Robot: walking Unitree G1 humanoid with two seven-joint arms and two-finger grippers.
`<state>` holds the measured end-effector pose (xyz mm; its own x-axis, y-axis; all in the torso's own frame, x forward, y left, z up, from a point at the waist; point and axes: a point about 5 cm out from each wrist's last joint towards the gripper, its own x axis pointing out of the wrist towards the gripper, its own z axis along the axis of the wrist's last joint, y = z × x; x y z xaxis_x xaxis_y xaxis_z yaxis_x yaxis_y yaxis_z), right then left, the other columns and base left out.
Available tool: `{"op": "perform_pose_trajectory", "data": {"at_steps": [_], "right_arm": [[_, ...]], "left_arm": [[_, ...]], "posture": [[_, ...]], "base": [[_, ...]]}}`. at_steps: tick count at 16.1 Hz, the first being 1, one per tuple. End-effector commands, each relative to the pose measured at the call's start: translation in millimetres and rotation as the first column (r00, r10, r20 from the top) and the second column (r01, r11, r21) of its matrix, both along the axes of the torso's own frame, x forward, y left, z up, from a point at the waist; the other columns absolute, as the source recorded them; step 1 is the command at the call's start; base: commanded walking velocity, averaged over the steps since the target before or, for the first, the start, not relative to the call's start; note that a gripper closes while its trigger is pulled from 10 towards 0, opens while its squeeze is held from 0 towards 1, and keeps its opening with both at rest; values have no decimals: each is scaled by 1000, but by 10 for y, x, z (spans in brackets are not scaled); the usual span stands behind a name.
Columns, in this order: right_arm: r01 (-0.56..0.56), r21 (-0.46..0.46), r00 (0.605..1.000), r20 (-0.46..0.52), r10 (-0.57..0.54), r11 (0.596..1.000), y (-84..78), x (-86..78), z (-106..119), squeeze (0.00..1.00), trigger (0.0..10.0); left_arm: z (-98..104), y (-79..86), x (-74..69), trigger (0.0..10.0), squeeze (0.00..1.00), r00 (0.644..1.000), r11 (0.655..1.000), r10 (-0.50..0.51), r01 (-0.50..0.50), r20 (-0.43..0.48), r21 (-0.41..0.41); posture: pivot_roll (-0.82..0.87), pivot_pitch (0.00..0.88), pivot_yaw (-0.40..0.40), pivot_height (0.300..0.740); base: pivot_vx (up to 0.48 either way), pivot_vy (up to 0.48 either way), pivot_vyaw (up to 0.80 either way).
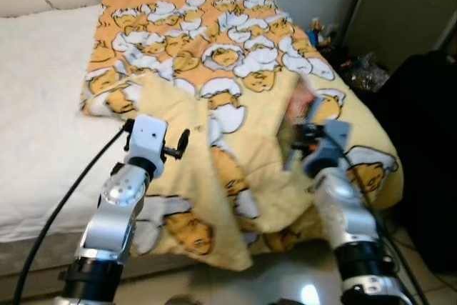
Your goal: Clean up the room
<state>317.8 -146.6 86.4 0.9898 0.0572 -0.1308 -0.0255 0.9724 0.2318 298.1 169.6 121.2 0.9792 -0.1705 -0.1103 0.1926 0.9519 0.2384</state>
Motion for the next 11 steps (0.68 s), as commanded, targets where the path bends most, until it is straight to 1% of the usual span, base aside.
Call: {"op": "perform_pose_trajectory", "data": {"at_steps": [1,7,11], "right_arm": [[-45,13,997,70,44,999,148,52,155,0,10000],[-40,14,997,73,38,999,145,64,164,0,10000],[-27,5,996,85,27,1000,109,89,200,0,10000]], "left_arm": [[20,70,-1,10000,0,1000,1000,19,-19,8,14],[31,84,9,10000,0,1000,1000,23,-23,12,21],[41,87,24,10000,0,1000,1000,23,-23,13,20]], "posture": [[-24,0,10,740],[-23,0,9,740],[-21,0,9,740]], "base": [[0,439,0],[0,439,0],[0,436,0]]}}
